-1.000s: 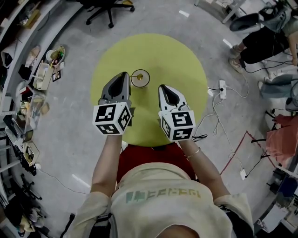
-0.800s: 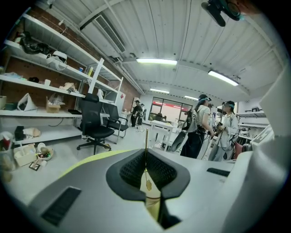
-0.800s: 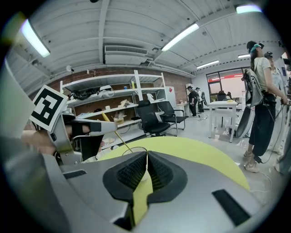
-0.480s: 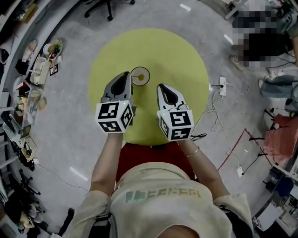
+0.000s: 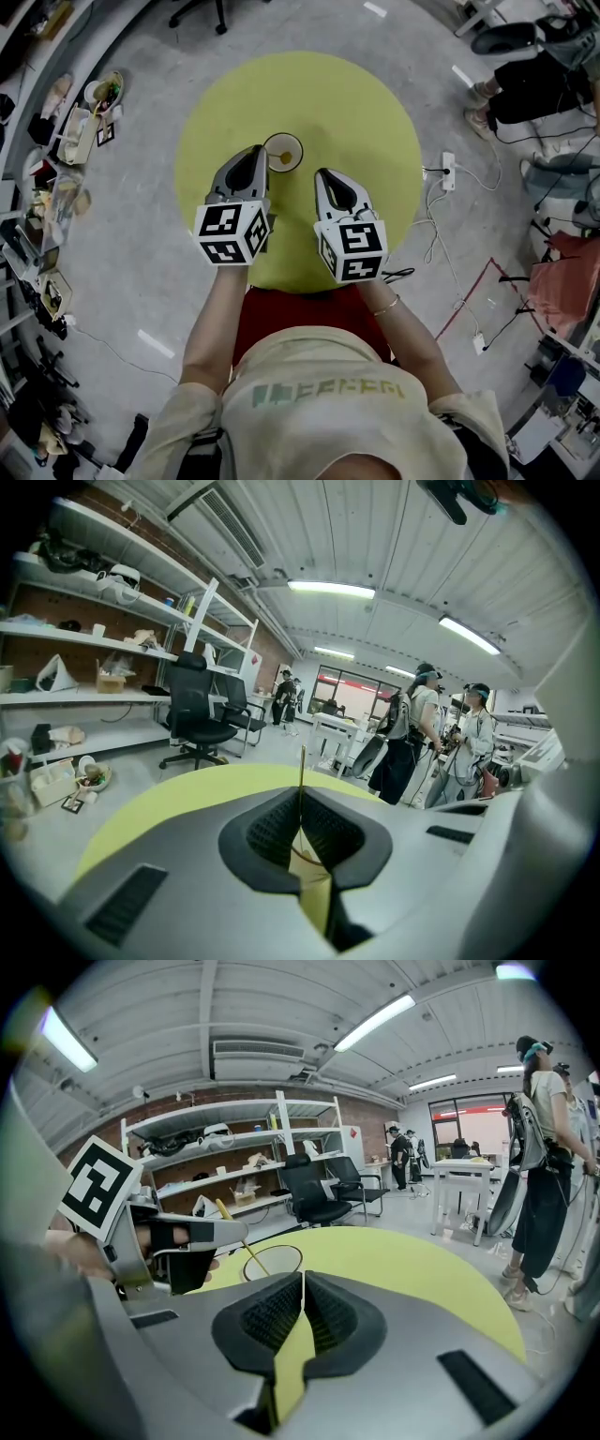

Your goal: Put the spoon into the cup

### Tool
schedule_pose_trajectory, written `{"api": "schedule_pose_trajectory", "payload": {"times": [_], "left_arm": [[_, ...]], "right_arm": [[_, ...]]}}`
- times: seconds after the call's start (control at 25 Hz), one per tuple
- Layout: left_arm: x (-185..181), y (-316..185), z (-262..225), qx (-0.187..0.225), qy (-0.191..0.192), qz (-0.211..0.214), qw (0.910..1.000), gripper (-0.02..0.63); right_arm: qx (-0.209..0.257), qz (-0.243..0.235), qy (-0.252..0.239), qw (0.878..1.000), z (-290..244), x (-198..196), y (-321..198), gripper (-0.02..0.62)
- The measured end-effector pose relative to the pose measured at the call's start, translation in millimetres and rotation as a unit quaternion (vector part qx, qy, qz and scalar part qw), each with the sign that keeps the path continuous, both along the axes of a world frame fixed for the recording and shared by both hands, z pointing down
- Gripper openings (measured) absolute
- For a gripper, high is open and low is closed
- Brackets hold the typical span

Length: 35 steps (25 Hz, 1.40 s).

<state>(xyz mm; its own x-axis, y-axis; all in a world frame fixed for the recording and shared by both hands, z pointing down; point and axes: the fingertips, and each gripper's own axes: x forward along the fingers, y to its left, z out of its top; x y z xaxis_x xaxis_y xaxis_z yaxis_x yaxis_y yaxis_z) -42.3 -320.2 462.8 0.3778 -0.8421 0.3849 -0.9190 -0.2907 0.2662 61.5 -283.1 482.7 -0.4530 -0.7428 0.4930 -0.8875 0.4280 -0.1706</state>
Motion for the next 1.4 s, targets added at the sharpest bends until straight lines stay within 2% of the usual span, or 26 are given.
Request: {"api": "schedule_pose_trajectory", "payload": {"times": [1.4], "left_arm": [[-9.6,-11.2,22.0,-0.028,0.005,0.007,0.9996,0.026]], "right_arm": [[-0.021,-0.004,0.012,1.0,14.3,-6.9,-0.4,0.037]]}}
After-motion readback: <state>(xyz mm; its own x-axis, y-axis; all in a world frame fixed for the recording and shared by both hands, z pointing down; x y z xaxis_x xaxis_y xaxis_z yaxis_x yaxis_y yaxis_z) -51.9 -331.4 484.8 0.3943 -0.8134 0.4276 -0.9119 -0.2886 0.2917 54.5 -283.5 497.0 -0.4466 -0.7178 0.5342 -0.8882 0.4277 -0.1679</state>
